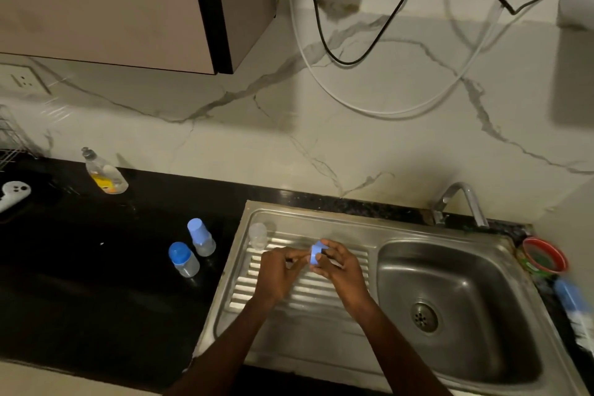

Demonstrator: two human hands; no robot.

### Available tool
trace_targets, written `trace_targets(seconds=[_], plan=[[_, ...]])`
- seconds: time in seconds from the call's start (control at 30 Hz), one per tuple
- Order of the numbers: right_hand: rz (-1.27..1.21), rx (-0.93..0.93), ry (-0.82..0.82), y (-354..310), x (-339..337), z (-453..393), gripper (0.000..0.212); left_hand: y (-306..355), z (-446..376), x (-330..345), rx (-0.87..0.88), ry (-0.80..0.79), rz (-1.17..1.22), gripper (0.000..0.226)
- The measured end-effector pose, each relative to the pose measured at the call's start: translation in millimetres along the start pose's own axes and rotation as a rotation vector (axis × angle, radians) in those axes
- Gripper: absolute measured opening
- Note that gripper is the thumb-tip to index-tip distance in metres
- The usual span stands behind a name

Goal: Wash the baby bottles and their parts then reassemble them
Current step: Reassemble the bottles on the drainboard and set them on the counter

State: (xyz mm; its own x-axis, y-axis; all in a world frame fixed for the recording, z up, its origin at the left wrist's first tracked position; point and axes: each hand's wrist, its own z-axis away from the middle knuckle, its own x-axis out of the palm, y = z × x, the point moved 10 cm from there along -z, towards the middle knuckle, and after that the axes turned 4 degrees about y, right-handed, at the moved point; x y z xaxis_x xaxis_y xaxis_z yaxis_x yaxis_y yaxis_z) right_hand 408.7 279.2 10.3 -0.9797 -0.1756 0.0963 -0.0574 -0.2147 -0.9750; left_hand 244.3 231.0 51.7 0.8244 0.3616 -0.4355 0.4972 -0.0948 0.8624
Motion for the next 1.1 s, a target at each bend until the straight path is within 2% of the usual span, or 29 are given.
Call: trace_targets(seconds=[0.13, 0.23, 0.3, 0.37, 0.47, 0.53, 0.67, 0.8, 0.97, 1.1], plan=[[0.005, -0.033, 0.059, -1.9, 2.2, 0.2, 0.029, -5.1, -3.7, 6.2, -0.073, -0.036, -0.011, 0.016], [0.162, -0.103, 0.129, -7.2, -1.8, 0.4, 0.023, -13.7, -2.8, 11.0, -0.222, -0.052, 0.055, 0.023], [0.214, -0.157, 0.095, -14.5, 4.8, 3.2, 0.020, -22.6, -2.4, 10.3, -0.334, -0.033, 0.108, 0.029], [0.267, -0.215, 0.061, -23.2, 12.4, 8.2, 0.021, -24.1, -3.5, 8.4, -0.370, -0.014, 0.121, 0.035], [0.350, -0.323, 0.110, -38.9, 12.6, 14.0, 0.022, -27.0, -1.7, 10.3, -0.433, -0.031, 0.218, 0.032], [0.420, -0.400, 0.139, -48.7, 12.1, 15.1, 0.023, -32.4, -1.2, 10.9, -0.427, -0.044, 0.182, 0.032], [0.574, -0.461, 0.075, -56.7, 23.2, 10.3, 0.011, -39.6, -1.3, 13.9, -0.414, -0.051, 0.072, 0.037], [0.660, -0.494, 0.119, -59.6, 24.6, 12.2, 0.006, -48.6, -6.3, 14.4, -0.359, 0.009, 0.014, 0.048], [0.693, -0.564, 0.248, -61.9, 25.5, 24.1, 0.011, -68.3, -8.2, 14.6, -0.369, 0.074, -0.007, 0.054], [0.701, -0.531, 0.272, -52.5, 30.7, 32.7, 0.019, -74.2, -4.8, 13.6, -0.386, 0.104, -0.001, 0.051]])
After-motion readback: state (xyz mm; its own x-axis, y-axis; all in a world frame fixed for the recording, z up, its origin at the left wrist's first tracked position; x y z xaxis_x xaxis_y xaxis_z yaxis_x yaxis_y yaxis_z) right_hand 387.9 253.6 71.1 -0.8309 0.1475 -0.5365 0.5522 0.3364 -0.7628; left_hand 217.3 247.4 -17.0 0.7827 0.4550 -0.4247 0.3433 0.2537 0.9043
